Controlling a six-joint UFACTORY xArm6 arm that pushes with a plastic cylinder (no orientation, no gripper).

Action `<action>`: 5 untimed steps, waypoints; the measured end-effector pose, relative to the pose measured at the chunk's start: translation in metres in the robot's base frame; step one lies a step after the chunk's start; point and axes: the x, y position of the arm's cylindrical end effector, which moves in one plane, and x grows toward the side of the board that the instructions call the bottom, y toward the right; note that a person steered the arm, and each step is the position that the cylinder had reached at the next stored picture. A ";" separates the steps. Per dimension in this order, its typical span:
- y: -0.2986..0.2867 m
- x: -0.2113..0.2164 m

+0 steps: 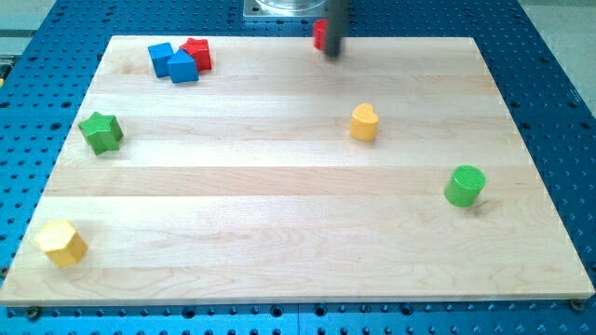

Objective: Place the red circle at the top center of the board

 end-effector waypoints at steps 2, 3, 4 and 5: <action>0.026 -0.026; 0.026 -0.026; 0.030 -0.027; 0.045 -0.026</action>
